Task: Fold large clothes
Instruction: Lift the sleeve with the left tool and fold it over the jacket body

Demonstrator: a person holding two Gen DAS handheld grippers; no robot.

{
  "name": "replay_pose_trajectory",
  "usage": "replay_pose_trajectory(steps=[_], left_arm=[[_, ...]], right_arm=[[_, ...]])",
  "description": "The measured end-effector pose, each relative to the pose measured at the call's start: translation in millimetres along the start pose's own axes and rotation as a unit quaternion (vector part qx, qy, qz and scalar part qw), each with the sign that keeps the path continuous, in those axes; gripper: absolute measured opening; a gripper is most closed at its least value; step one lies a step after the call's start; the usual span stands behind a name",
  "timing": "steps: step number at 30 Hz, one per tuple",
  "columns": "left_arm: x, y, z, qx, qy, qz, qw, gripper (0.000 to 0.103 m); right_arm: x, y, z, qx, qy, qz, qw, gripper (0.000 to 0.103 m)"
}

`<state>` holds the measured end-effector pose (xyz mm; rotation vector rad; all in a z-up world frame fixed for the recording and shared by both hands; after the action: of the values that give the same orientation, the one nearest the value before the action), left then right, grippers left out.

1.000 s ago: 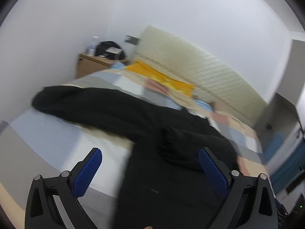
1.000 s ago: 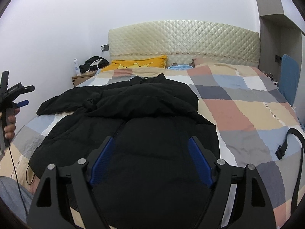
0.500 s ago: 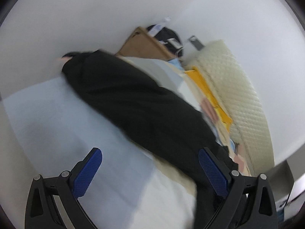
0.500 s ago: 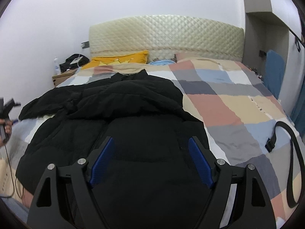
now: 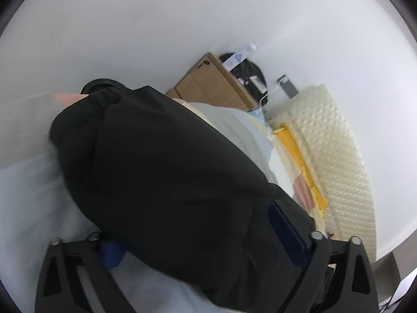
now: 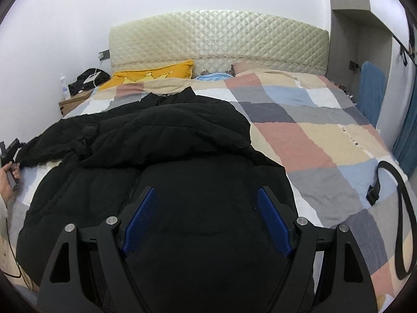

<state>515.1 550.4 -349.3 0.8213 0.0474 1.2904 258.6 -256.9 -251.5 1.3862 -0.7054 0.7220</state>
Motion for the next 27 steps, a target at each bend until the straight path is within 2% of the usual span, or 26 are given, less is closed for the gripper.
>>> replay_pose_trajectory(steps=[1, 2, 3, 4, 5, 6, 11, 17, 21, 25, 27], left_arm=[[3.8, -1.6, -2.1, 0.014, -0.004, 0.001, 0.9999, 0.069], [8.6, -3.4, -6.6, 0.035, 0.003, 0.004, 0.9994, 0.050], [12.3, -5.3, -11.5, 0.052, 0.026, 0.000, 0.9983, 0.039], [13.9, -4.6, -9.9, 0.053, 0.040, 0.001, 0.9978, 0.034], [18.3, 0.1, -6.8, 0.052, 0.052, 0.009, 0.9973, 0.020], [23.0, 7.5, -0.3, 0.050, 0.051, 0.023, 0.9972, 0.012], [30.9, 39.1, 43.9, 0.093, -0.023, 0.058, 0.9937, 0.004], [35.0, 90.4, 102.0, 0.087, -0.060, 0.071, 0.9919, 0.003], [28.7, 131.4, 149.8, 0.069, -0.085, 0.064, 0.9920, 0.003], [17.4, 170.8, 210.4, 0.073, -0.147, 0.073, 0.9838, 0.003], [4.5, 190.7, 245.7, 0.075, -0.185, 0.086, 0.9761, 0.003]], right_arm=[[-1.3, -0.6, -0.2, 0.002, -0.002, -0.004, 1.000, 0.080], [-2.0, -1.1, 0.6, 0.001, -0.003, -0.006, 1.000, 0.080], [-2.1, -1.3, 0.7, 0.000, -0.003, -0.007, 1.000, 0.080], [-2.4, 0.1, 1.8, 0.001, -0.004, -0.007, 1.000, 0.080], [-2.8, 1.5, 3.1, 0.003, -0.007, -0.006, 1.000, 0.080], [-2.4, 2.2, 3.4, 0.004, -0.009, -0.006, 1.000, 0.080], [-1.8, 7.8, 7.4, 0.012, -0.014, -0.005, 1.000, 0.080], [-2.8, 23.5, 9.3, 0.037, 0.002, 0.000, 0.999, 0.080], [-4.4, 36.5, 14.3, 0.047, 0.011, 0.011, 0.999, 0.080], [-9.8, 41.3, 18.5, 0.055, 0.020, 0.011, 0.998, 0.080], [-9.4, 43.7, 19.2, 0.071, 0.016, 0.014, 0.997, 0.080]])
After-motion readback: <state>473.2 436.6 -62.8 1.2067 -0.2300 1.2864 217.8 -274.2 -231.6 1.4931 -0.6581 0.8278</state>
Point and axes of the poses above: each gripper's, at about its wrist camera, not at the fingertips, and y roughly against the way its jaws point, z to its right, x to its top, the point moved 9 cm from there along -y, roughly the way its jaws point, and after that the axes turned 6 degrees about y, right-handed, at the moved point
